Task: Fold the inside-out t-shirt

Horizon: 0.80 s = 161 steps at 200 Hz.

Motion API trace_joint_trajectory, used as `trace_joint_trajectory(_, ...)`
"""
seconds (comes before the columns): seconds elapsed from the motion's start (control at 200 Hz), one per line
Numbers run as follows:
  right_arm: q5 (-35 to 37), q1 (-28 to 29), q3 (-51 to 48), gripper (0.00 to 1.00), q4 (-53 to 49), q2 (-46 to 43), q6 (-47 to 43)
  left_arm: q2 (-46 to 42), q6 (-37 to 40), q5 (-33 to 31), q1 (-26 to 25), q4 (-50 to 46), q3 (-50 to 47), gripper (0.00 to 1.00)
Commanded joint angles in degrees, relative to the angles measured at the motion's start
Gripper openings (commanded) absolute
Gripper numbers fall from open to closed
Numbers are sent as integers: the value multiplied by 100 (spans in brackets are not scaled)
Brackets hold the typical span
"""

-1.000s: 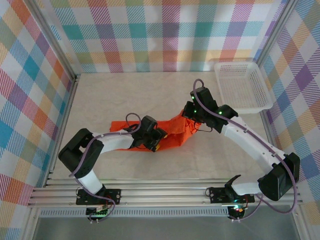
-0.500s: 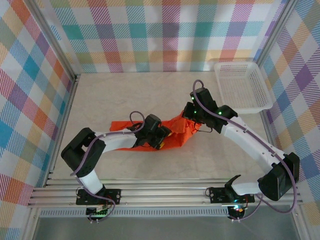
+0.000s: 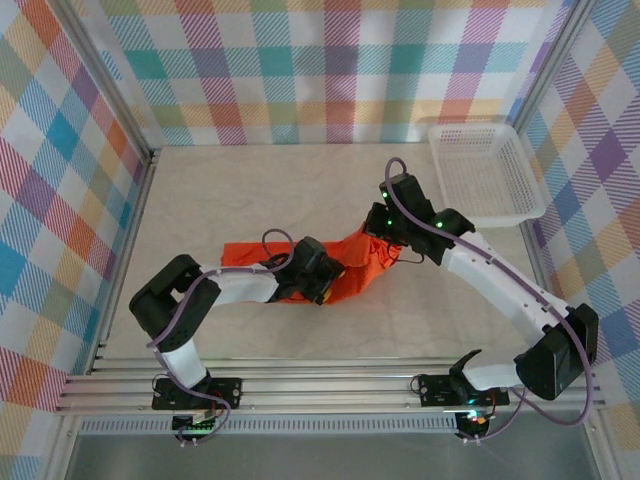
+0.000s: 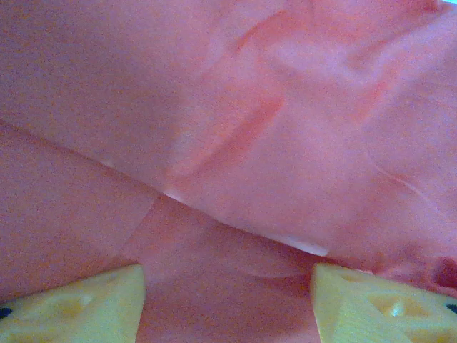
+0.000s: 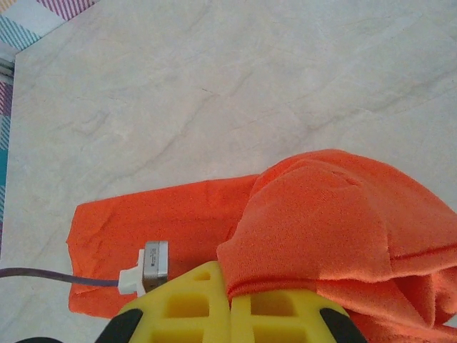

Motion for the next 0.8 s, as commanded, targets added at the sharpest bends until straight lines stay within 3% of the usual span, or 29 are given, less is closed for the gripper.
trace_joint_trajectory(0.0,-52,88,209,0,53,68,-40,-683,725,-161,372,-1456,344,64)
trace_joint_trajectory(0.18,-39,231,421,0,31,255,-68,-1712,2244,-57,1700,-3182,1081,64)
trace_joint_trajectory(0.305,-35,404,719,0,44,439,-124,-2081,2952,133,3242,-3616,894,64)
trace_joint_trajectory(0.41,-85,680,1171,0,48,799,-201,-1960,3301,229,4186,-3727,686,63)
trace_joint_trajectory(0.8,-426,2076,4131,0,-209,3657,-548,-670,3524,721,5304,-3014,136,61)
